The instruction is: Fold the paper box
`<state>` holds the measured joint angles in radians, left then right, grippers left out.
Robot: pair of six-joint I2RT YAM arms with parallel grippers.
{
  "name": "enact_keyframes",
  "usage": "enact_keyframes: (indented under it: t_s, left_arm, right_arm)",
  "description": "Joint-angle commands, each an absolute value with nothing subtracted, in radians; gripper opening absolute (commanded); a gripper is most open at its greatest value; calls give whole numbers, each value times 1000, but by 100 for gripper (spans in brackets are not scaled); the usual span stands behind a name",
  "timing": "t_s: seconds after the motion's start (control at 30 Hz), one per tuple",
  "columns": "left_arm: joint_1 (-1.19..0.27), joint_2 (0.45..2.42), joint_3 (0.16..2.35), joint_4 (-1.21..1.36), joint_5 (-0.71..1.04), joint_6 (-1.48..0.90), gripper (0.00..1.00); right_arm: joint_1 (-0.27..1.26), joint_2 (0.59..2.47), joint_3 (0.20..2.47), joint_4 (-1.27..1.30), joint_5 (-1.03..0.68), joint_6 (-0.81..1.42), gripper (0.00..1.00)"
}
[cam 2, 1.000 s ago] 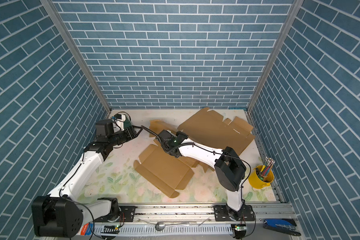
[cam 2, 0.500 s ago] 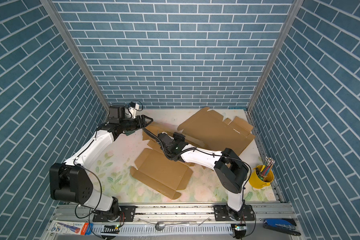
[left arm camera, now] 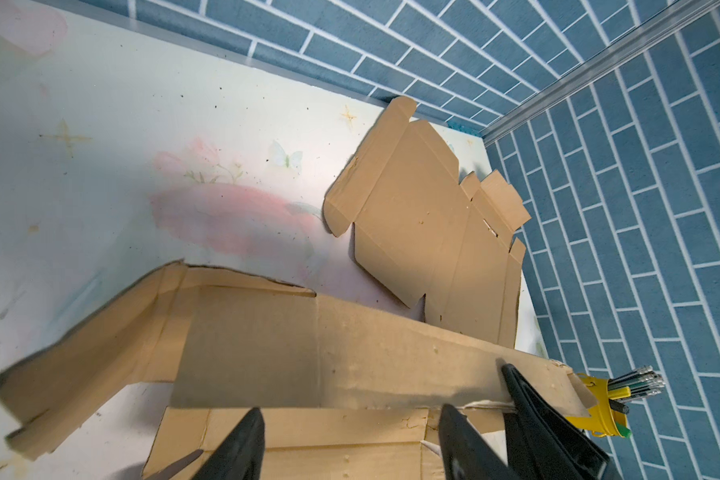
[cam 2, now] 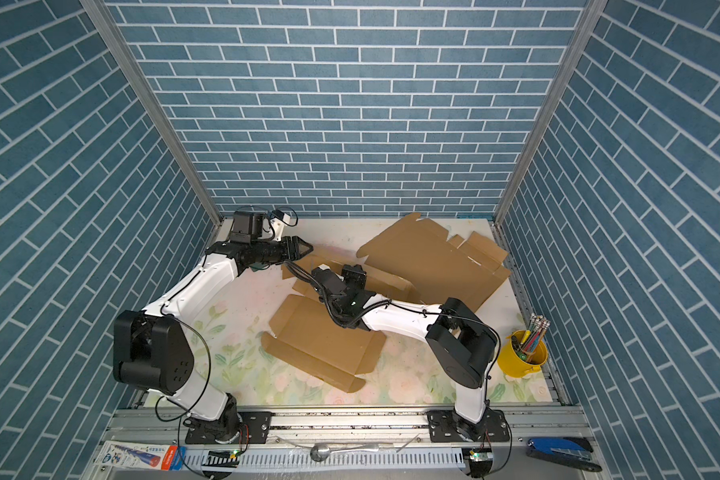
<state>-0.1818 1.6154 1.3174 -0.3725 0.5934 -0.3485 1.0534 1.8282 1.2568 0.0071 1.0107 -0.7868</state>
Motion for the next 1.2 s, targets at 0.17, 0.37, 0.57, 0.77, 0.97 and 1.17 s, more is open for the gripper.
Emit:
enact_keyframes:
  t_s: [0.17,0.37,0.57,0.77,0.97,1.17]
  left_arm:
    - [-184,1618,1429,-487,512,-230,68]
    - [-184,1660,1447,-499,483,-206,68]
    - [-194,1677,1413,-478,516,-219,68]
    - [-218,1670,1354,-415,597,-288,66]
    - [-225,1632,1283,-318,663,-361,61]
    - [-195,1606,1305,-415,596,-278,61]
  right_arm:
    - [1079,1804,1208,141,1052,-887,0]
    - [1084,1812,1206,145,1055,-891,0]
    - [1089,1819,1204,143,1057,-891,0]
    - [1093,1827,1206,147,1055,-891,0]
    - [1101,1844,1201,154,1056,-888,0]
    - [1103,1838,1191,159,1054,-890,0]
